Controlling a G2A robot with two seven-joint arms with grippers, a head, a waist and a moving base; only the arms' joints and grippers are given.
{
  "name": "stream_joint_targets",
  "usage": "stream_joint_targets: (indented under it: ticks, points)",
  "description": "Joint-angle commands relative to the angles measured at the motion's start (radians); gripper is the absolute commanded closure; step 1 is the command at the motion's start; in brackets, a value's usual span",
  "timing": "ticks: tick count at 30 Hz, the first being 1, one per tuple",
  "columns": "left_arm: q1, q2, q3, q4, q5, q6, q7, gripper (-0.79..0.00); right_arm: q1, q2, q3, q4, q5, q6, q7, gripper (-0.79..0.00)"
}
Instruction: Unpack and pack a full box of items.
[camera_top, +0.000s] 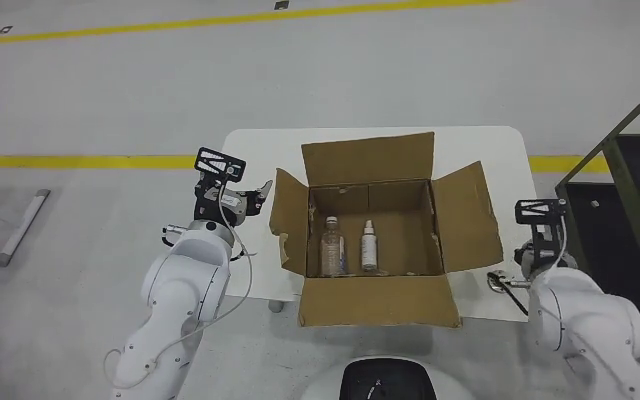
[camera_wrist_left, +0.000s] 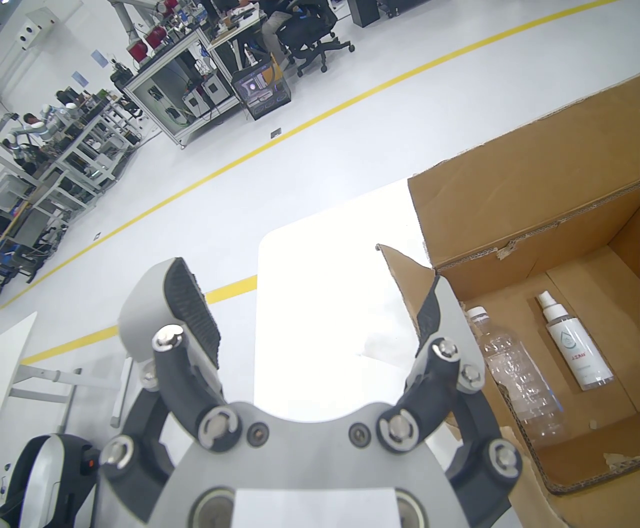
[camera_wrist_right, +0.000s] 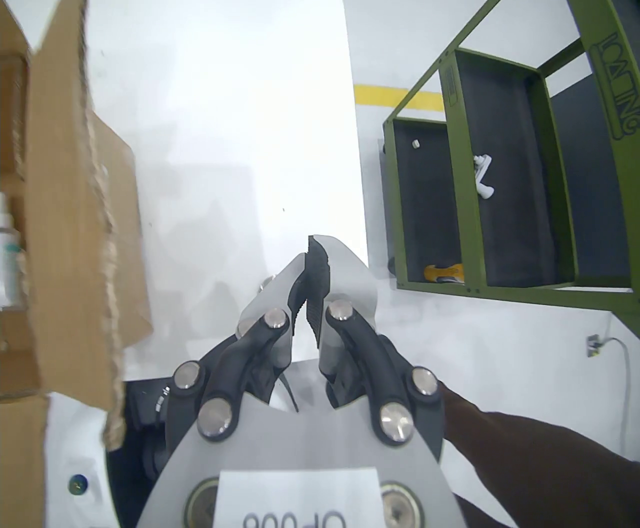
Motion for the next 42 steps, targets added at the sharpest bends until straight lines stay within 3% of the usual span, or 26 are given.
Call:
stream_joint_targets:
  ticks: [1,13,18,24,30,39,40,42]
  points:
    - [0.0,0.0,0.0,0.0,0.0,0.0,0.0,-0.785,0.006,-0.003,-0.021,0.04,0.007,-0.026,0.006,0.0]
    - [0.0,0.0,0.0,0.0,0.0,0.0,0.0,-0.785,0.007,-0.003,-0.023,0.049,0.01,-0.027,0.009,0.0]
    - [0.0,0.0,0.0,0.0,0.0,0.0,0.0,-0.785,-0.001,-0.005,0.006,0.085,0.05,-0.074,-0.032,0.0]
    - [0.0,0.0,0.0,0.0,0.0,0.0,0.0,-0.785,0.063,-0.001,0.173,0.156,0.282,-0.148,0.095,0.0]
    - [0.0,0.0,0.0,0.0,0.0,0.0,0.0,-0.785,0.155,0.011,0.23,0.286,0.375,-0.268,0.222,0.0]
    - [0.0,0.0,0.0,0.0,0.0,0.0,0.0,-0.785,0.22,0.015,0.149,0.373,0.366,-0.331,0.253,-0.025]
    - [0.0,0.0,0.0,0.0,0.0,0.0,0.0,-0.785,0.222,0.015,0.14,0.382,0.367,-0.333,0.253,-0.083]
    - [0.0,0.0,0.0,0.0,0.0,0.0,0.0,-0.785,0.23,0.015,0.129,0.406,0.375,-0.334,0.254,-0.099]
